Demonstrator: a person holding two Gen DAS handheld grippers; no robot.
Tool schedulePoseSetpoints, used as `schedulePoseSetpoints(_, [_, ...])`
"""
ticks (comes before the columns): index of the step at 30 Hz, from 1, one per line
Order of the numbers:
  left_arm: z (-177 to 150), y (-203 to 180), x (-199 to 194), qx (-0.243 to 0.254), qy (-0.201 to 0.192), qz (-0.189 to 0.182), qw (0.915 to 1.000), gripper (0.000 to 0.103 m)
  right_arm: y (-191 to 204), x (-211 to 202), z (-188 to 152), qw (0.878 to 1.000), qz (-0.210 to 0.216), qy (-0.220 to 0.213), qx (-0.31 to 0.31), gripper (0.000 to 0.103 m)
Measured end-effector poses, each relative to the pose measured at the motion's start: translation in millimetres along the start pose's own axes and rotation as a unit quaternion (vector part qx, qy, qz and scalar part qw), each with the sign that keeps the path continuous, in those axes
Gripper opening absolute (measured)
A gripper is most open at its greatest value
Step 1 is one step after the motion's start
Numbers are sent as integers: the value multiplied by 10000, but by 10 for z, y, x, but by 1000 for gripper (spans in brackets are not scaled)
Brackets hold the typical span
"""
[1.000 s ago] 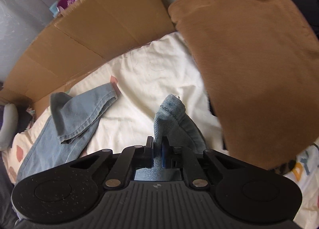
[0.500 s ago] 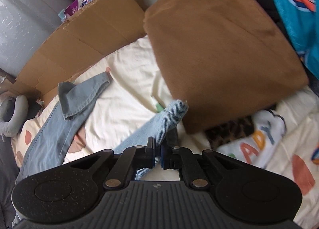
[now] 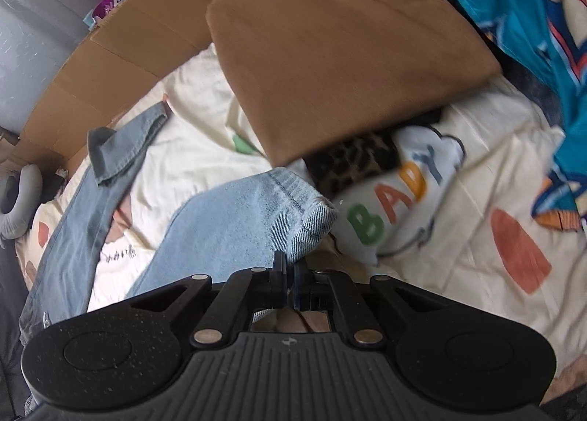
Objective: Fold clothes
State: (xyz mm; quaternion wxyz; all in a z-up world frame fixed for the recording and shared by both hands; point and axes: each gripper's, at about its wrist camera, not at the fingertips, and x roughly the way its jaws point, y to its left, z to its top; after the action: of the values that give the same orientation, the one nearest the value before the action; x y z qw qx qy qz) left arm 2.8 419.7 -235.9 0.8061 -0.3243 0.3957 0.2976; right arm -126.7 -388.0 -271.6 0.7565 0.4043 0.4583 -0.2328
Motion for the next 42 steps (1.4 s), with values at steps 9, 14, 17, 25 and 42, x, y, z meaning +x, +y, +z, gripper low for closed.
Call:
schedulePoseSetpoints(9, [-202, 139, -217, -229, 339, 87, 9991, 26, -282, 80, -319, 9979, -302, 527, 218, 8])
schedulePoseSetpoints(14, [-223, 122, -540, -180, 386, -30, 9991, 30, -267, -87, -283, 9995, -65, 308, 28, 35])
schedulePoseSetpoints(17, [-213, 103, -790, -143, 321, -131, 9993, 41, -217, -153, -194, 9997, 151, 172, -106, 41])
schedulePoseSetpoints(25, [-191, 92, -1044, -6, 184, -282, 9994, 48, 130, -155, 229, 9963, 598, -162, -598, 41])
schedulePoseSetpoints(42, [-282, 280, -101, -576, 233, 406, 9972, 40, 2721, 804, 693, 9572, 1021, -340, -2688, 41])
